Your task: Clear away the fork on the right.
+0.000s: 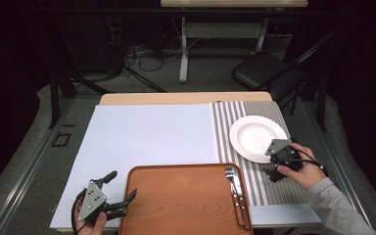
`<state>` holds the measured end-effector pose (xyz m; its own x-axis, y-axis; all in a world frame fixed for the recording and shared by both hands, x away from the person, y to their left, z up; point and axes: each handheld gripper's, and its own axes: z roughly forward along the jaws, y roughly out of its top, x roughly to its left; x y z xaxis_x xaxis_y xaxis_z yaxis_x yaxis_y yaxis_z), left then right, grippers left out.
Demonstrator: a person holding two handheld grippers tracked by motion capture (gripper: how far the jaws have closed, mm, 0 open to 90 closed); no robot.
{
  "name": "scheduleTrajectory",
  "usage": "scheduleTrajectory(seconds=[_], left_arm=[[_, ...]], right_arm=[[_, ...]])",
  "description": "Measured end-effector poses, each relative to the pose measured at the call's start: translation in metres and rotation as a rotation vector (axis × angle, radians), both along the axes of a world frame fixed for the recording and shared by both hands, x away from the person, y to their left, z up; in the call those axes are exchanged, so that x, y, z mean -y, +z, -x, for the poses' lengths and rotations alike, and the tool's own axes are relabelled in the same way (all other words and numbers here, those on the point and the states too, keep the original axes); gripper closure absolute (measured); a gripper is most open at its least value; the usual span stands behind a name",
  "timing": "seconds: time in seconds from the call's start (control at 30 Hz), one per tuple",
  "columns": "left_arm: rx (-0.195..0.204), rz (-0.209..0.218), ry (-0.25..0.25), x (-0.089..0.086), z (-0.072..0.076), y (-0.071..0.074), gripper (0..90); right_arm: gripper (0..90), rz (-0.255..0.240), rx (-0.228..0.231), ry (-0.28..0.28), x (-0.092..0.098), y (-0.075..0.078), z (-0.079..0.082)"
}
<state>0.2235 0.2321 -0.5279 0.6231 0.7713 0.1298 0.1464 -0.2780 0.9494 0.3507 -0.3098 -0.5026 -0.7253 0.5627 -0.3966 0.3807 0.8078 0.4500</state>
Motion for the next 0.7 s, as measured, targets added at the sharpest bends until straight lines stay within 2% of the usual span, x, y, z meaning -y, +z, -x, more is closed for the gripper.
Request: scheduleTrajectory(seconds=[0.03, 0.13, 0.23, 0.33, 0.37, 0.5, 0.7], left_arm=[[0.0, 0.0, 0.0, 0.0, 0.0, 0.0, 15.6], [0.0, 0.0, 0.0, 0.0, 0.0, 0.0, 15.6], [0.001, 0.0, 0.001, 0.0, 0.0, 0.0, 15.6], [0.001, 0.0, 0.001, 0.0, 0.0, 0.0, 15.6], [0.0, 0.001, 0.0, 0.0, 0.0, 0.0, 15.6], [0.001, -0.002, -0.001, 0.0, 0.0, 0.0, 15.6], [0.001, 0.0, -0.002, 0.0, 0.0, 0.0, 15.6]], right_arm=[[0.0, 0.017, -0.01, 0.007, 0.0, -0.001, -0.002], [0.0, 0.015, -0.023, -0.016, -0.002, -0.007, -0.008], [0.0, 0.026, -0.006, 0.002, -0.002, -0.011, -0.013], [0.2, 0.029, 0.01, -0.006, -0.003, -0.017, -0.017], [0.3, 0.045, 0.014, 0.004, -0.003, -0.018, -0.019], [0.0, 0.068, 0.004, 0.002, -0.004, -0.022, -0.024], [0.0, 0.07, 0.0, -0.015, -0.004, -0.028, -0.031]])
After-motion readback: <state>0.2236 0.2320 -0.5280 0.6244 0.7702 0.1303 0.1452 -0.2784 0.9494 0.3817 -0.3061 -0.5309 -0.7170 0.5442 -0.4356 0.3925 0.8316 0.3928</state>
